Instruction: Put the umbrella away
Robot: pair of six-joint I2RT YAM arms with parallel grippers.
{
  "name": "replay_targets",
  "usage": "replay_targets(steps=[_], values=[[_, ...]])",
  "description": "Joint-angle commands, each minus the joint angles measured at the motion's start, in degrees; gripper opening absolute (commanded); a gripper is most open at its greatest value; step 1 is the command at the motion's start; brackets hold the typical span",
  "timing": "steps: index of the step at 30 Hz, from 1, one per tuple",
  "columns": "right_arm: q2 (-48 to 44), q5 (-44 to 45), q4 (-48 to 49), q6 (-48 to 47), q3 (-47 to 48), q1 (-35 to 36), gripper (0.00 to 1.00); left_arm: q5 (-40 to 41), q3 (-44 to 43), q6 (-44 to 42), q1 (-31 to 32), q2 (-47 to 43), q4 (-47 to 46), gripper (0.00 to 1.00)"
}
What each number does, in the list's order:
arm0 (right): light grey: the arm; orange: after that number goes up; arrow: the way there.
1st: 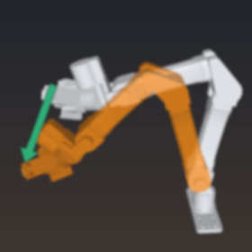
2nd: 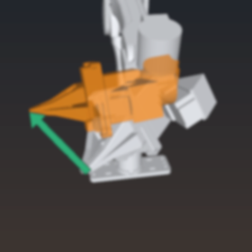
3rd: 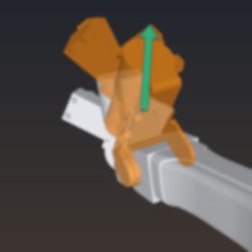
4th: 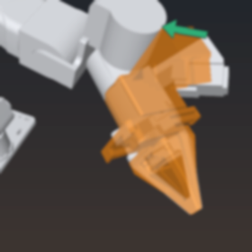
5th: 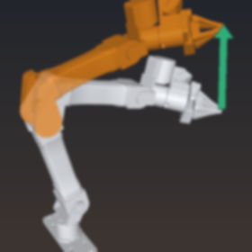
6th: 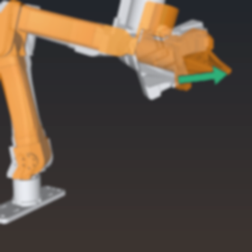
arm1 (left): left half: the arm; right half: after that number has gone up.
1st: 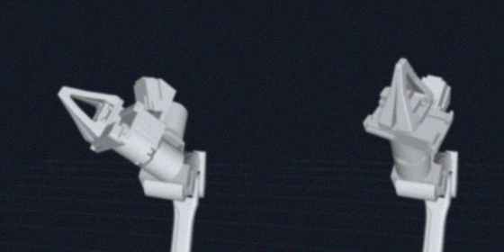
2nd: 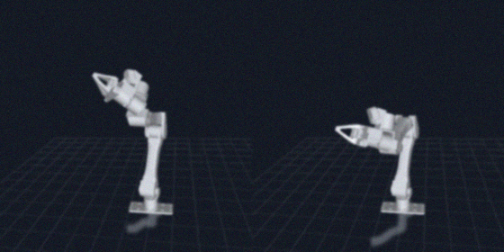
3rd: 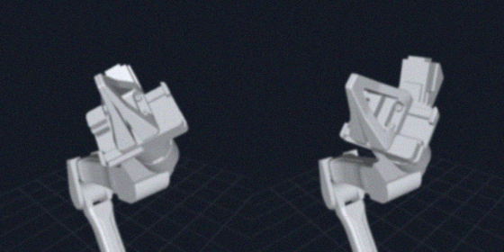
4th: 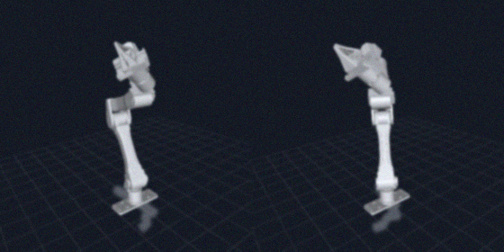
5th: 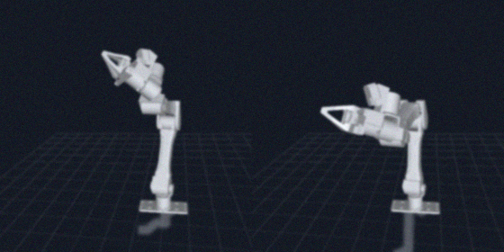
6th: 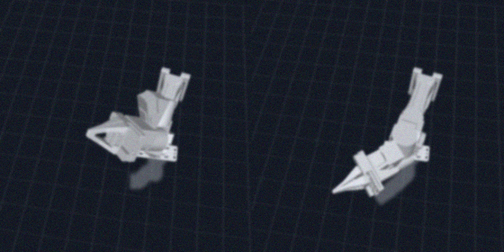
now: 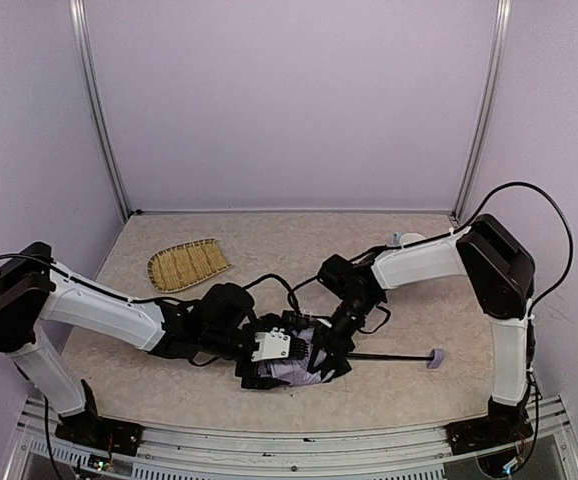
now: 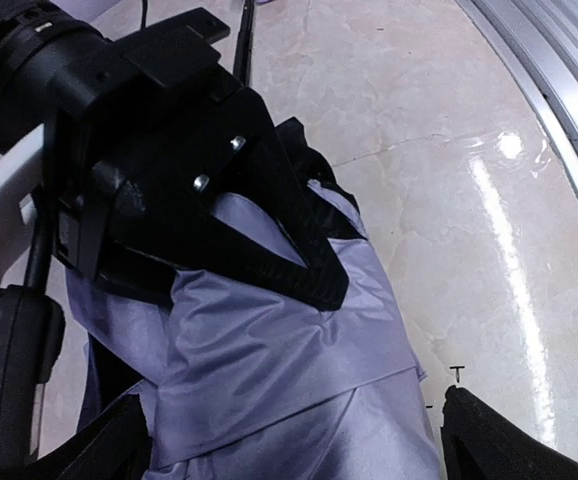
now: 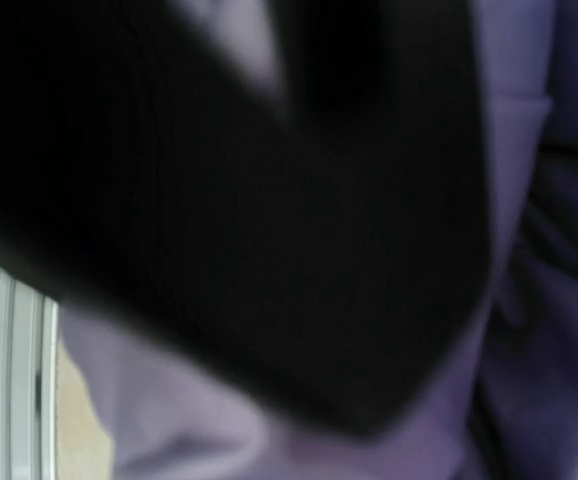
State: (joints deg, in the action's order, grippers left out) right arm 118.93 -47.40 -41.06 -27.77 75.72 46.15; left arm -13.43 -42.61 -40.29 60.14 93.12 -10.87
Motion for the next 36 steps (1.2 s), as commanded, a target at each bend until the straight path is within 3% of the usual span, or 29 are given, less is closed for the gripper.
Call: replay_targets(steps=[1,4,13,17,23,27,31,36], values=[[4.3,12.2,-4.4,3.7,-2.9,0.0,0.15,-1.8,-3.3,2.0,-0.1,4.9,7.6,0.98],[2.9,12.2,-2.4,3.8,-2.7,0.0,0.21,0.6,-6.4,2.9,-0.2,9.5,11.8,0.89],[-8.1,13.3,9.7,7.3,-8.7,-1.9,0.56,2.9,-10.3,4.2,-0.5,14.7,20.5,0.51],[-18.9,16.9,18.6,9.0,-15.4,-2.3,0.68,-0.6,-11.7,6.1,-1.4,15.2,22.8,0.46],[-36.6,25.0,35.5,5.8,-29.2,-1.3,0.71,-10.0,-15.0,9.2,-4.8,16.9,26.9,0.40],[-44.5,35.4,46.1,-2.0,-38.9,5.2,0.74,-17.0,-17.9,10.7,-7.0,19.6,30.7,0.38],[-43.5,44.5,50.6,-7.5,-41.7,11.2,0.78,-21.1,-20.5,12.4,-8.9,22.4,34.8,0.36],[-33.0,46.8,50.4,-8.6,-37.1,14.3,0.87,-22.2,-21.8,12.3,-9.4,23.9,36.3,0.36]])
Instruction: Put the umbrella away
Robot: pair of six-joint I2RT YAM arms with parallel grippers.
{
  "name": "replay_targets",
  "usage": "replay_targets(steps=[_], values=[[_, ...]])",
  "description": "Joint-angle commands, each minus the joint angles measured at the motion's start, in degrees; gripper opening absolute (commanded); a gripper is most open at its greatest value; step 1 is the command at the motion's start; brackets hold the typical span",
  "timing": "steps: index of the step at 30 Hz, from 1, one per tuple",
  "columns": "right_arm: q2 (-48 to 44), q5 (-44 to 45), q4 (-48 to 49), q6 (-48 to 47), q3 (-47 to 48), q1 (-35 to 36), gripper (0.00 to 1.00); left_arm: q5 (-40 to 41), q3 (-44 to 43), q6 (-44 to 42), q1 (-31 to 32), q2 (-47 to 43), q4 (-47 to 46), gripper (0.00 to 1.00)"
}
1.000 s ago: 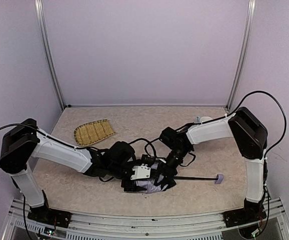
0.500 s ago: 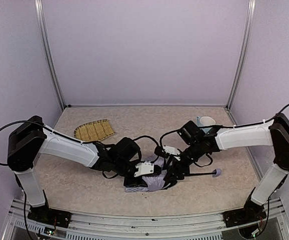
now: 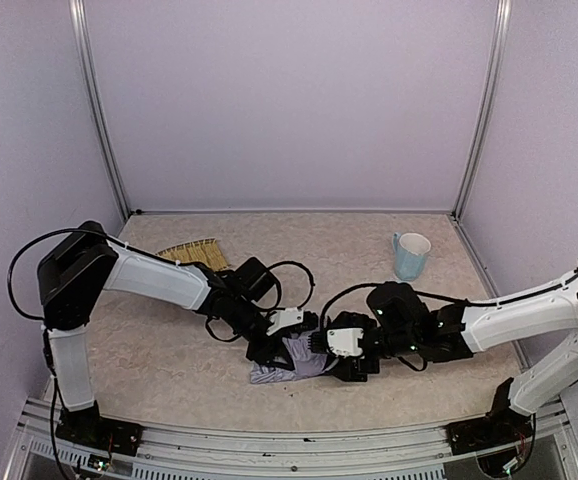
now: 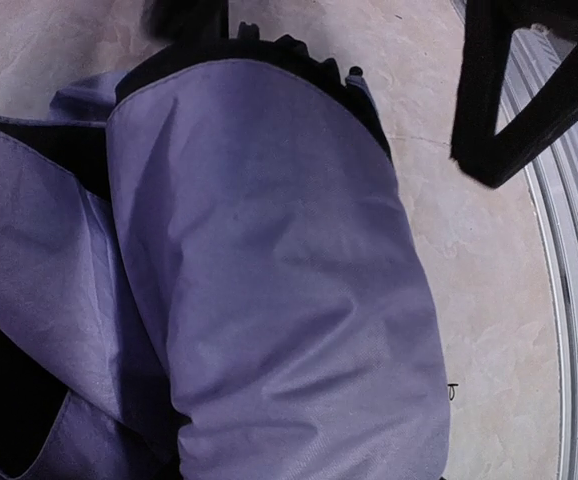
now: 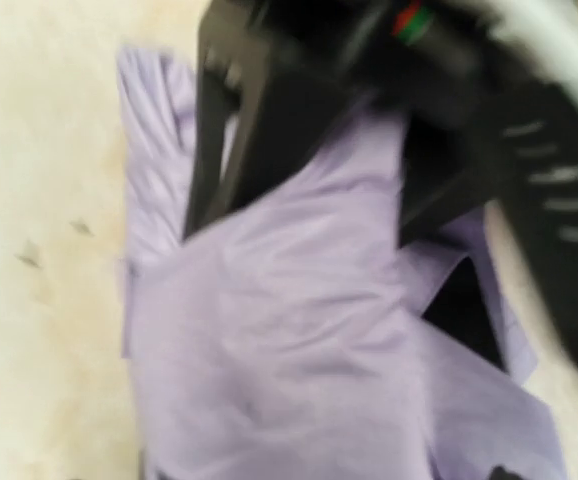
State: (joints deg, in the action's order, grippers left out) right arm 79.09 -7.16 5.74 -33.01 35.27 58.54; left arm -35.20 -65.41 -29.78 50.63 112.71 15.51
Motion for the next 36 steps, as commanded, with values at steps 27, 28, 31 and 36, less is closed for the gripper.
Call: replay_targets(steps=[27,28,31,36], values=[[19.5,19.1,-2.0,-4.8,8.0,3.5,0.02,-10.9,17.4,13.9,-9.2,-25.6,-26.9,0.94],[19.0,20.1,-1.1,-5.4,7.4,3.8,0.02,-9.9,17.7,16.0,-10.3,-26.3,-26.3,0.92],[17.0,21.5,1.7,-7.5,5.8,4.3,0.02,-2.0,15.0,19.2,-12.1,-23.5,-16.6,0.85],[15.4,21.9,5.1,-11.1,4.8,5.2,0.02,3.4,11.0,22.7,-12.3,-11.9,-9.1,0.81]])
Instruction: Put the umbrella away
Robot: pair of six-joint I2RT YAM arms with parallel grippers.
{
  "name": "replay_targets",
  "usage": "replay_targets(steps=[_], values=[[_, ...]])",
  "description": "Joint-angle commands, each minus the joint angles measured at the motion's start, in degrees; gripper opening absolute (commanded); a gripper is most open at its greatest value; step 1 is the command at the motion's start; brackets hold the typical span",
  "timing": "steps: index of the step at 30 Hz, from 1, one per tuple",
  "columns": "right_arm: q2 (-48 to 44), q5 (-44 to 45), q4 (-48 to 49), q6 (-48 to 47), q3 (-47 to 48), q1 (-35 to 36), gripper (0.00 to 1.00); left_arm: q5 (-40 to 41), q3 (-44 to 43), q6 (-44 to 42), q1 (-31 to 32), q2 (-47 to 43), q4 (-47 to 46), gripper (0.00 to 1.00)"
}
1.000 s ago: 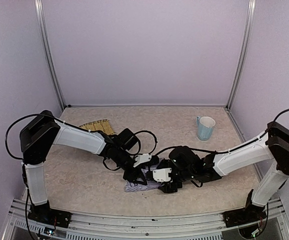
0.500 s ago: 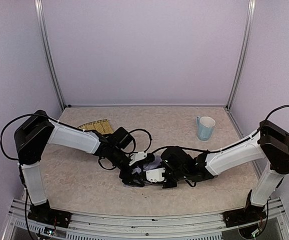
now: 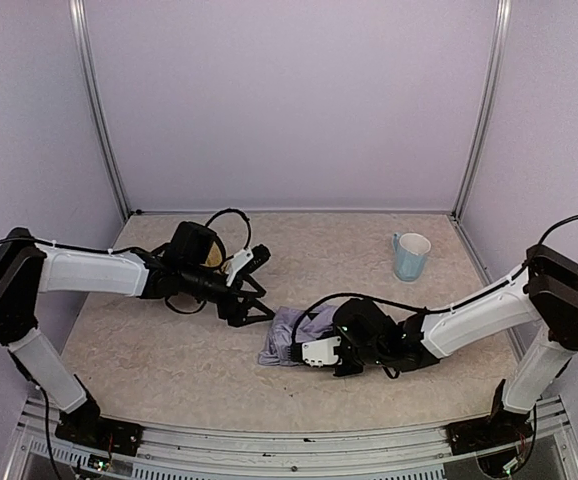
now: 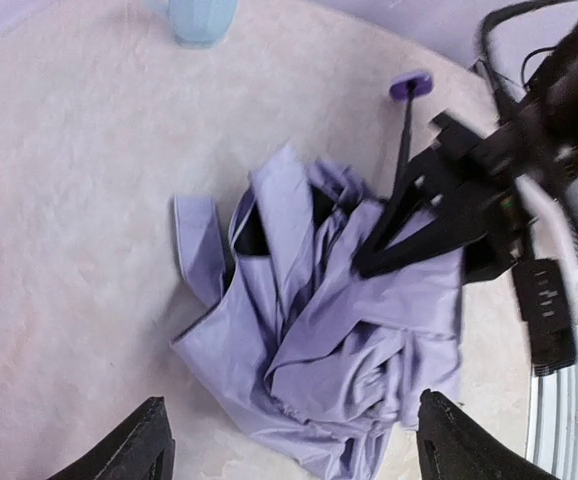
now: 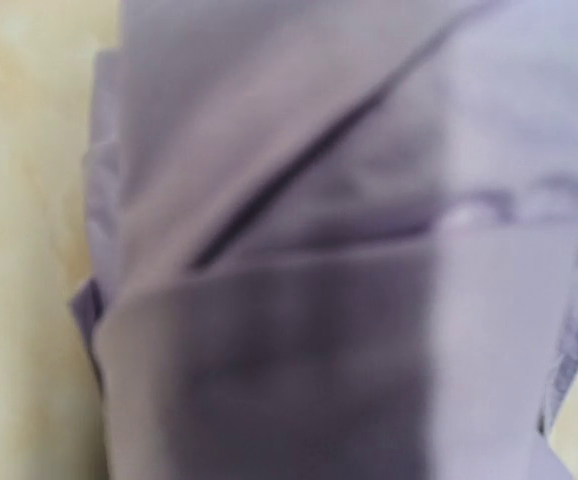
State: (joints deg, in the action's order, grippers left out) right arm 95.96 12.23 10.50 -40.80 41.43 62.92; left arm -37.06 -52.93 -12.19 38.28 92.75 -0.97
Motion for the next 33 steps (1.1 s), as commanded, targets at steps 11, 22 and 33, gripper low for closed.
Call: replay_targets(steps=[11,22,33], values=[[-9.6,-5.1,-10.2,6.4,5.6,-4.0,0.00,10.5,10.8,6.0,-0.3,-4.4,-18.8,0.87],[-25.0,-20.9,-19.3,7.7,19.1,-11.6,0.00,28.5,8.3,-0.5,3.5,-25.4,-28.8,0.99],[-25.2,-26.2,-25.2,10.7,31.2,-15.1,0.00,12.3,16.5,3.5,9.0,-24.6,-46.5,0.62]])
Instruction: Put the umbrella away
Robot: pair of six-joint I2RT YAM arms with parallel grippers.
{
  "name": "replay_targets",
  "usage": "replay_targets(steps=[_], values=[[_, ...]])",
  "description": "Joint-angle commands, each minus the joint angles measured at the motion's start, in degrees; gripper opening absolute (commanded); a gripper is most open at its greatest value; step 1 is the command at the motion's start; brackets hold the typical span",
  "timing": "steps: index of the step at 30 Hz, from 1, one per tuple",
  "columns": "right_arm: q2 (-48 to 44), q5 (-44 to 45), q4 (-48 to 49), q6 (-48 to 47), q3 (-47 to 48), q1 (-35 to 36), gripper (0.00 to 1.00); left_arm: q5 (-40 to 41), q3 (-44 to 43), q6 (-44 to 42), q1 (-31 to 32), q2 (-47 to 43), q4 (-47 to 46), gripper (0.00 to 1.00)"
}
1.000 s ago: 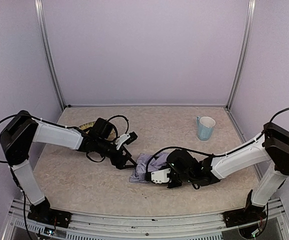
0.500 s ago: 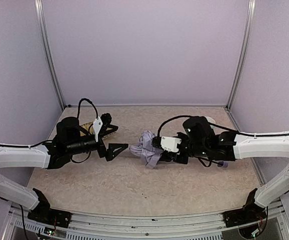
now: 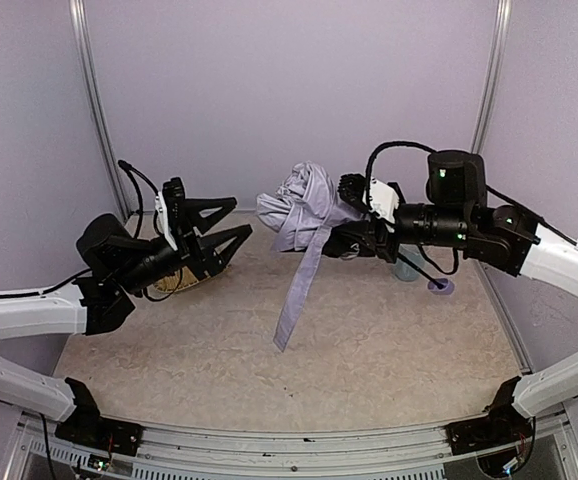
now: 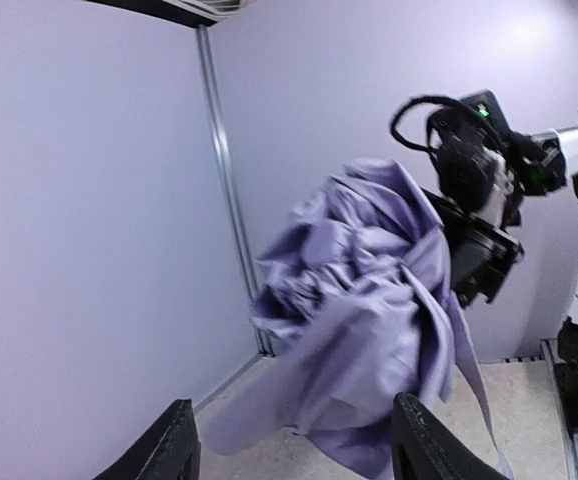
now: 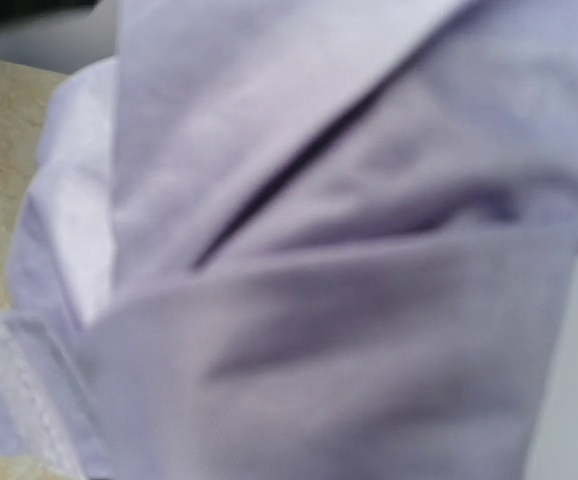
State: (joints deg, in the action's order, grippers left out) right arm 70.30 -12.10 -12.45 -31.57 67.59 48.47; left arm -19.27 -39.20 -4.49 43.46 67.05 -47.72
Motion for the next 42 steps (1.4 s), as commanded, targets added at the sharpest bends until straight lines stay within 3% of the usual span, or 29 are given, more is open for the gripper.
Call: replay_targets(steps=[1,4,8,12,15,17,22,26,32,35,42], values=[[0.6,-2.7,-2.9,1.0,5.9,-0.6,0.00,-5.8,4.9,-4.6,4.7,1.1,-2.2,0.64],[0.8,-3.3,-3.5,-0.3,7.1,-0.7,0.00,-2.0,8.6,-4.0,5.5,1.7,-9.8,0.69],[2.1,-2.7,-4.9,-0.8,6.5,-0.7,0.00,7.1,7.3,-6.0,5.7,1.9,-7.8,0.70],[3.9,-1.2,-8.5,0.5,5.4,-0.7,0.00,11.1,9.0,-11.5,5.1,0.6,-3.5,0.80],[2.8,0.1,-5.9,3.2,3.8,-0.7,0.00,2.4,8.2,-13.3,4.6,2.2,6.0,0.80],[2.4,-2.2,-4.3,3.4,3.4,-0.7,0.00,-1.2,10.2,-13.4,6.8,4.2,2.5,0.76],[1.5,-10.6,-3.1,2.0,4.6,-0.7,0.00,-10.0,13.5,-11.1,8.8,10.9,-16.6,0.71],[0.8,-15.2,-3.3,-0.3,6.6,-0.7,0.00,-15.4,10.0,-11.5,9.0,14.7,-17.6,0.73],[1.7,-14.8,-4.4,-2.7,8.4,-0.7,0.00,-23.4,5.5,-12.3,9.9,17.3,-13.5,0.76],[2.0,-14.5,-4.6,-3.7,9.2,-0.7,0.00,-25.5,3.6,-12.4,10.1,18.8,-10.3,0.67],[1.7,-12.2,-5.7,-4.8,9.8,-0.7,0.00,-27.4,3.0,-14.5,10.1,18.0,-5.7,0.20]])
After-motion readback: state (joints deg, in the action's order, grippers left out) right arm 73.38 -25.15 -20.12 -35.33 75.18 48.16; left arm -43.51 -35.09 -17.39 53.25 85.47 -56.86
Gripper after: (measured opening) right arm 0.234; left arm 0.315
